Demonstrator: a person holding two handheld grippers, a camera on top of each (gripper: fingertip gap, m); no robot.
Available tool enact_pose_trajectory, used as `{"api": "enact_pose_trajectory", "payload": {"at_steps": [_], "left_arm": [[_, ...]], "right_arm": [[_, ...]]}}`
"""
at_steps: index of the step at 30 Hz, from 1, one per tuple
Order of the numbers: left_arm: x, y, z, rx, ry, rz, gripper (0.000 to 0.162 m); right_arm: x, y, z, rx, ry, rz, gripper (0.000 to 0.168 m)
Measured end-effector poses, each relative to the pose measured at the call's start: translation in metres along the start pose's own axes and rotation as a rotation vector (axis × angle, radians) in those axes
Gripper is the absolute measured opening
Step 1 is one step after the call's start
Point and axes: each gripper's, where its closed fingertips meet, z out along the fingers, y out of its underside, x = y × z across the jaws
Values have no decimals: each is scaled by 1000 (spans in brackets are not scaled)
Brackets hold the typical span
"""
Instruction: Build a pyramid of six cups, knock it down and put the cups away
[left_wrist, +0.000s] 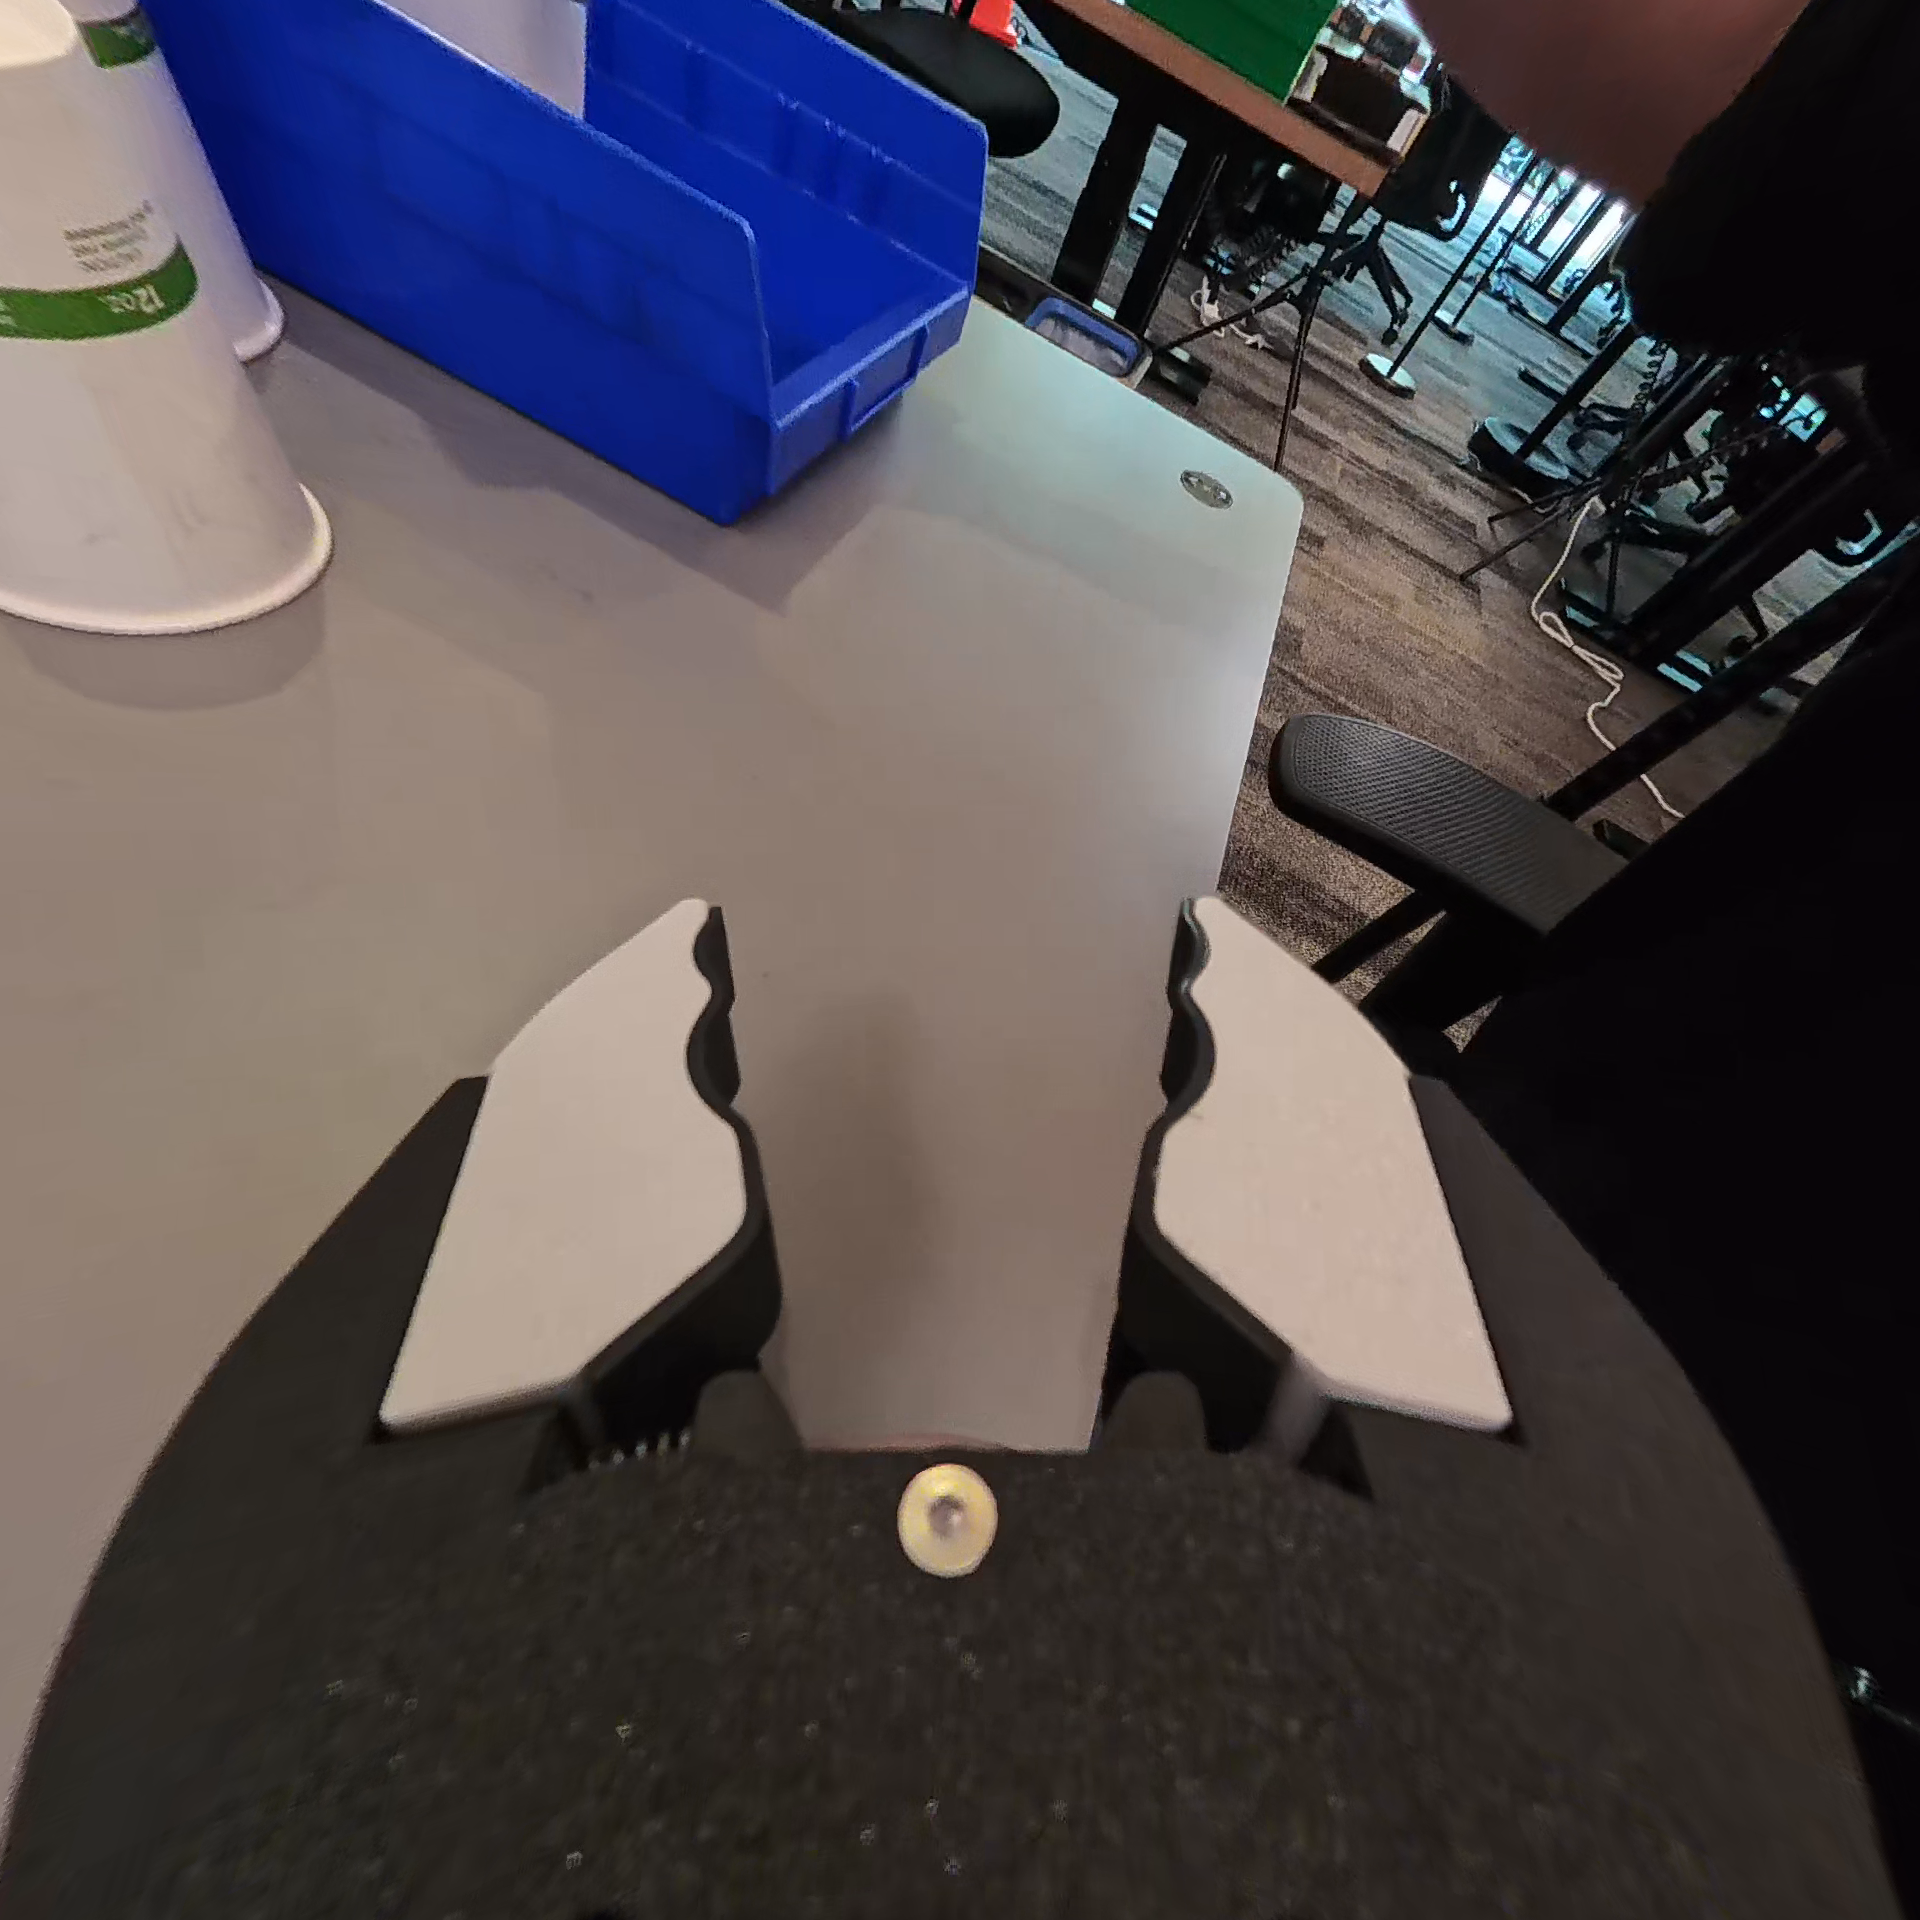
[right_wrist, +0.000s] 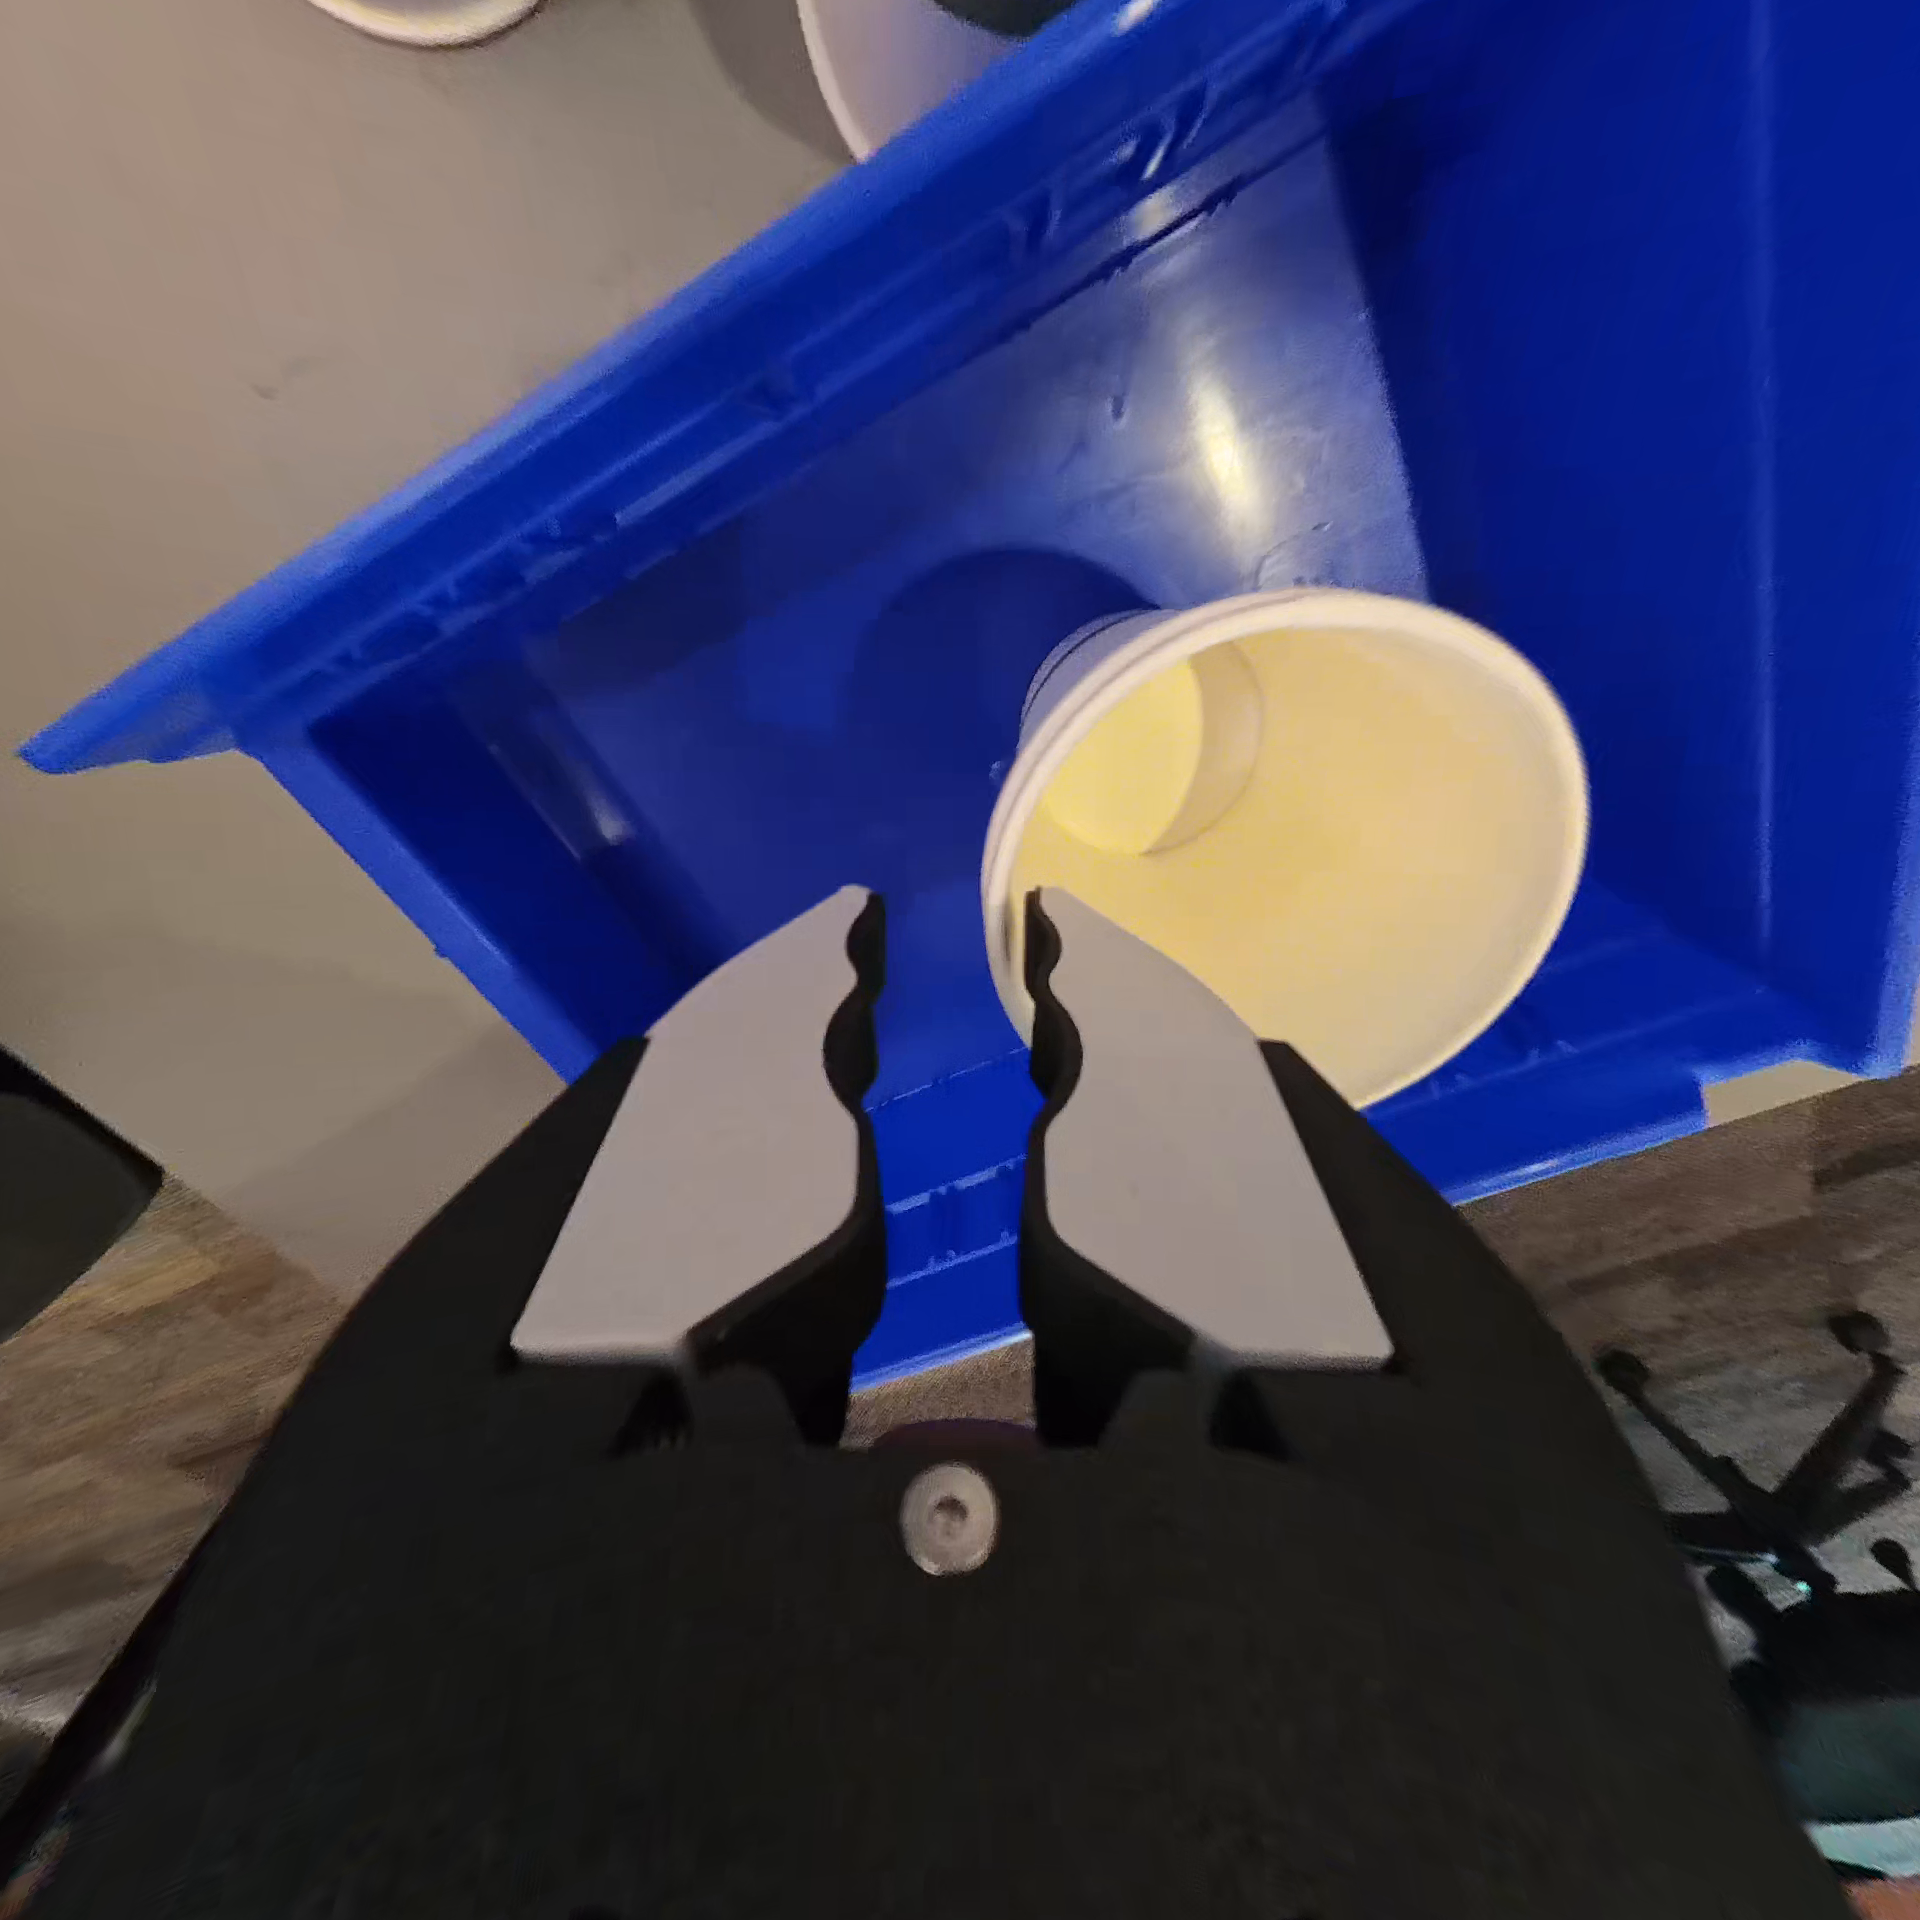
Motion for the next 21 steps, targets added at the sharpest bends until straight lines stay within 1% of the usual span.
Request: {"api": "enact_pose_trajectory", "payload": {"at_steps": [1, 3, 5, 6, 8, 9, 10, 11, 14, 16, 19, 21], "left_arm": [[0, 0, 0, -1, -4, 5, 80], [-2, 1, -1, -5, -14, 20, 81], [-6, 0, -4, -7, -32, 41, 83], [-7, 0, -6, -13, -35, 52, 82], [-12, -1, -9, -13, -51, 70, 82], [-16, -3, -11, -2, -72, 78, 82], [-20, -4, -12, 4, -87, 80, 82], [-24, -4, -13, 6, -98, 77, 82], [-39, -8, -17, 28, -163, 37, 82], [-53, -9, -23, 49, -228, -5, 84], [-74, -11, -34, 91, -342, -45, 83], [-85, -12, -41, 110, -405, -59, 83]], "right_arm": [[0, -4, -4, 42, 26, -6, 25], [-4, -21, -25, 201, 106, 16, 31], [-13, -40, -59, 427, 268, 58, 39], [-24, -51, -78, 571, 350, 77, 42], [-61, -75, -107, 919, 447, 154, 48], [-85, -85, -111, 1061, 444, 195, 50], [-112, -94, -107, 1162, 417, 229, 51], [-140, -103, -95, 1227, 373, 238, 51], [-204, -121, -50, 1275, 329, 269, 60], [-229, -123, -23, 1275, 307, 323, 63], [-248, -119, 9, 1238, 255, 366, 65], [-249, -111, 23, 1202, 265, 370, 65]]}}
